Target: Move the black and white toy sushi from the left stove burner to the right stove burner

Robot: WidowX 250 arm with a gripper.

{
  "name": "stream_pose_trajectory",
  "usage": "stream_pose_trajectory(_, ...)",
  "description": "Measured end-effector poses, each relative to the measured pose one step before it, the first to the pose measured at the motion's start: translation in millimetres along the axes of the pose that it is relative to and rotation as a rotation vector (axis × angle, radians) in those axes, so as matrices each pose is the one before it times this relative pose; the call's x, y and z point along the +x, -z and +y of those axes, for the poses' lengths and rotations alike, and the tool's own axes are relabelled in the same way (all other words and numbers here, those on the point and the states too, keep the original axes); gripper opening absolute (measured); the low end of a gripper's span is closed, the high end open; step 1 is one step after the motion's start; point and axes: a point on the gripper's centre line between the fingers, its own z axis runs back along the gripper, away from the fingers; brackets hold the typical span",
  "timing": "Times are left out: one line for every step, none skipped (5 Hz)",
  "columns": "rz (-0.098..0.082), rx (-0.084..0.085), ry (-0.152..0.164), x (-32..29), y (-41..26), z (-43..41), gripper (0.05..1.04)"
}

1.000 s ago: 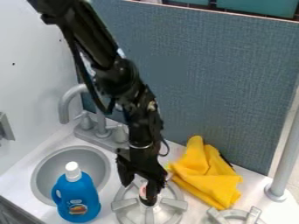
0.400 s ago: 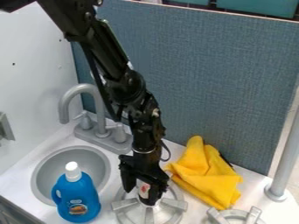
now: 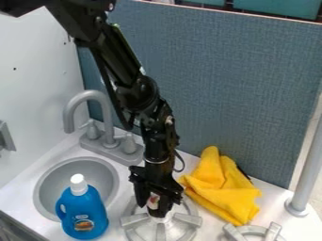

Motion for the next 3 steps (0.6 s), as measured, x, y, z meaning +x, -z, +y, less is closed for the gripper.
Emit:
stream_pose_trajectory(-0.0305, 0.0105, -0.0080, -2.96, -16.19, -2.12, 0.575)
stream_pose_trajectory(-0.0980, 0.0117, 0.0571, 6.46, -43.65, -28.09, 0.545)
stream_pose_trajectory(0.0179, -0.0041, 0.0867, 5.71, -15.33, -35.43, 0.542)
